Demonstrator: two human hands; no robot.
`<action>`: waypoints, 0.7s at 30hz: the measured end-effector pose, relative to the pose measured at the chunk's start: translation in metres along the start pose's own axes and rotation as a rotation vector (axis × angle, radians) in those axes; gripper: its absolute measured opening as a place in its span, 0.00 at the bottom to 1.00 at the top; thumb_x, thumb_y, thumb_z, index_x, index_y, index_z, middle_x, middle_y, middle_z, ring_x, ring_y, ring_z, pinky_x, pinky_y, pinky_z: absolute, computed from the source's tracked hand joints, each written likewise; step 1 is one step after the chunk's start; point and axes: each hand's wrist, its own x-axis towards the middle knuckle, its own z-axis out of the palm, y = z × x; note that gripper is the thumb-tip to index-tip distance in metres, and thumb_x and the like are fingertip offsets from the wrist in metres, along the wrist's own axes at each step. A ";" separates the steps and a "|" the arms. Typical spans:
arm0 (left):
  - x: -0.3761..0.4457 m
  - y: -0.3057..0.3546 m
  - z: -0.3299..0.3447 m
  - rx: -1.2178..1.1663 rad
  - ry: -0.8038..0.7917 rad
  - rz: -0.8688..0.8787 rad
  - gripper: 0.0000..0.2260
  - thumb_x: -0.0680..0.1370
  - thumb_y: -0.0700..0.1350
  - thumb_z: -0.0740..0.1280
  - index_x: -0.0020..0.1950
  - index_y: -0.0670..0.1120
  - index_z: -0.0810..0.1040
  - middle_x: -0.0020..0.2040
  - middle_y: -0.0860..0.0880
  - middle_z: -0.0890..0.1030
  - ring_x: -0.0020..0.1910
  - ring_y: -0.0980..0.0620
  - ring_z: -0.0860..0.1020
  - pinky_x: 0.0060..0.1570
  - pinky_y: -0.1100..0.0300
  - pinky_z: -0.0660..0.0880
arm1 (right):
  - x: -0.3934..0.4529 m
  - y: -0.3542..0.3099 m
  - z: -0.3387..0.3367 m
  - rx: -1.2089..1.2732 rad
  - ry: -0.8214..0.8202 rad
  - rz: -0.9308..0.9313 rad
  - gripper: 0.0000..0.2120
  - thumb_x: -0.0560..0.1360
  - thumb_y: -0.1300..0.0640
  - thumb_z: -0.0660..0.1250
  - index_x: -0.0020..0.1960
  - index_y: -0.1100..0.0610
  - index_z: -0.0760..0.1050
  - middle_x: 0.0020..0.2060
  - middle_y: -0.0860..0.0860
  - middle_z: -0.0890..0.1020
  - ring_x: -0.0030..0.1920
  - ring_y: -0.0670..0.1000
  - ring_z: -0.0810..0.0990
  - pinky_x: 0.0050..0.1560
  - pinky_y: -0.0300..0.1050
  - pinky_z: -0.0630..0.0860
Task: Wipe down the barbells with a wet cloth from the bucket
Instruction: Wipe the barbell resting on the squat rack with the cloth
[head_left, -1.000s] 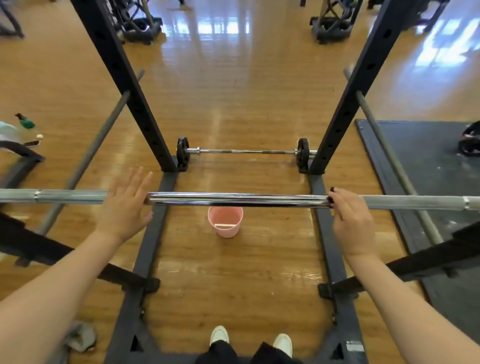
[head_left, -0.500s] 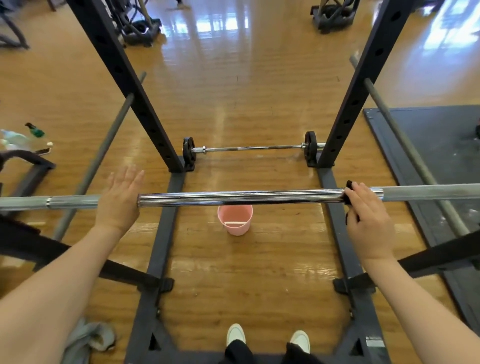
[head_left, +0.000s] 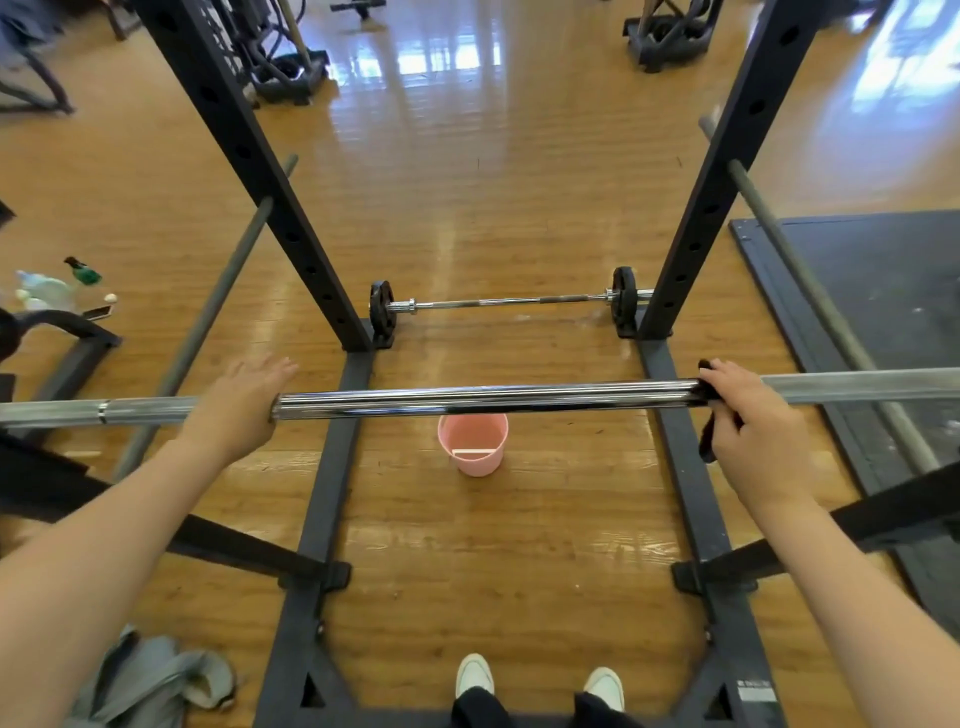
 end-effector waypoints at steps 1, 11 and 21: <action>-0.003 0.002 0.005 -0.010 0.085 -0.027 0.28 0.70 0.28 0.67 0.70 0.38 0.70 0.69 0.39 0.71 0.71 0.41 0.65 0.71 0.44 0.57 | -0.003 -0.003 0.001 0.005 0.026 0.055 0.16 0.72 0.73 0.65 0.59 0.66 0.77 0.58 0.61 0.79 0.62 0.60 0.76 0.65 0.52 0.67; 0.002 0.004 0.015 0.005 0.107 -0.070 0.28 0.67 0.28 0.69 0.68 0.35 0.71 0.67 0.35 0.72 0.70 0.36 0.66 0.68 0.39 0.57 | 0.003 -0.014 0.004 -0.061 -0.031 0.004 0.17 0.70 0.75 0.65 0.58 0.67 0.77 0.56 0.62 0.80 0.59 0.61 0.77 0.63 0.52 0.68; -0.001 0.007 0.014 0.002 0.123 -0.065 0.31 0.66 0.28 0.71 0.69 0.34 0.69 0.68 0.35 0.71 0.70 0.36 0.65 0.69 0.39 0.56 | -0.006 -0.006 0.002 -0.091 0.020 0.012 0.17 0.71 0.75 0.65 0.59 0.67 0.77 0.57 0.63 0.79 0.61 0.62 0.76 0.64 0.54 0.67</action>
